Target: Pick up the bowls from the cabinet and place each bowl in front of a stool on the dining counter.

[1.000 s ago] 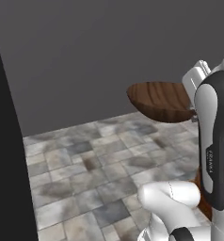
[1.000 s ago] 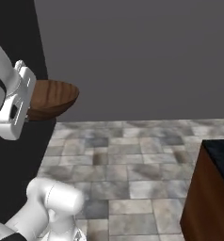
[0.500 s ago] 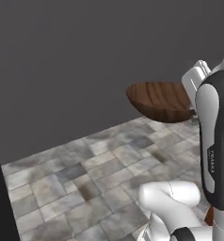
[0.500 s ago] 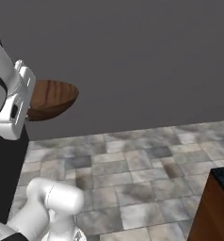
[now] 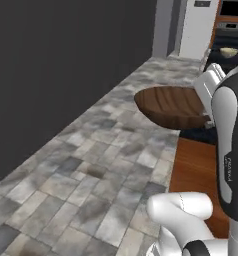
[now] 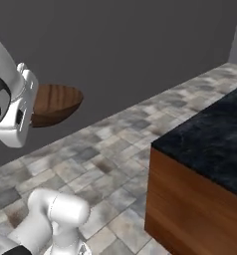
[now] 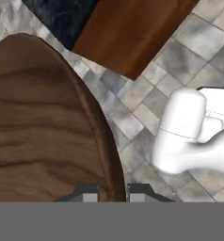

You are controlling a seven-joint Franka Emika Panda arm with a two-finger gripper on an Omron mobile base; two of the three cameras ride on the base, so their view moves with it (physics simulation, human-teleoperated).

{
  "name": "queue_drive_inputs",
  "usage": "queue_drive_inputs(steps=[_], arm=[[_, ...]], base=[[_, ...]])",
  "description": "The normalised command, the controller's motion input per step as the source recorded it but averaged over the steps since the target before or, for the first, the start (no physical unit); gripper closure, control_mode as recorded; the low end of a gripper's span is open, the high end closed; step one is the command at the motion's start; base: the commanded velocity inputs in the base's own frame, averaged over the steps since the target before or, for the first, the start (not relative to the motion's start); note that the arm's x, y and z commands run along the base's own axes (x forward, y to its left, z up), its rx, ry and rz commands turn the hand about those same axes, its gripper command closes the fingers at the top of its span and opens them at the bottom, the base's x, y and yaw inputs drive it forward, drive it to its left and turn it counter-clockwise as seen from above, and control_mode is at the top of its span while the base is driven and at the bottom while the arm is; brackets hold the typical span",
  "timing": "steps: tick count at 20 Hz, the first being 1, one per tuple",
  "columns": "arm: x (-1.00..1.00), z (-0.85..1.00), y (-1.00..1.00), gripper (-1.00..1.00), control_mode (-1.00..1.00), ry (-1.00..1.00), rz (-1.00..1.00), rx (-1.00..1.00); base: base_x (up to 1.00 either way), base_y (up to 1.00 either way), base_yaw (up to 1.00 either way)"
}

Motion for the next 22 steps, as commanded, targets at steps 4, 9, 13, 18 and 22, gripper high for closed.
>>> queue_drive_inputs(steps=[4, 9, 13, 18, 22], arm=[[0.00, 0.00, 0.00, 1.00, 1.00, 0.00, 0.00, 0.00], [0.00, 0.00, 0.00, 1.00, 1.00, 0.00, 0.00, 0.00], [0.00, 0.00, 0.00, 1.00, 1.00, 0.00, 0.00, 0.00], [0.00, 0.00, 0.00, 1.00, 1.00, 0.00, 0.00, 0.00], [0.00, 0.00, 0.00, 1.00, 1.00, 0.00, 0.00, 0.00]], base=[[0.50, 0.51, -0.84], [0.33, 0.89, -0.64], [0.34, 1.00, -0.43], [0.71, 1.00, -0.34], [0.96, 1.00, -0.34]])
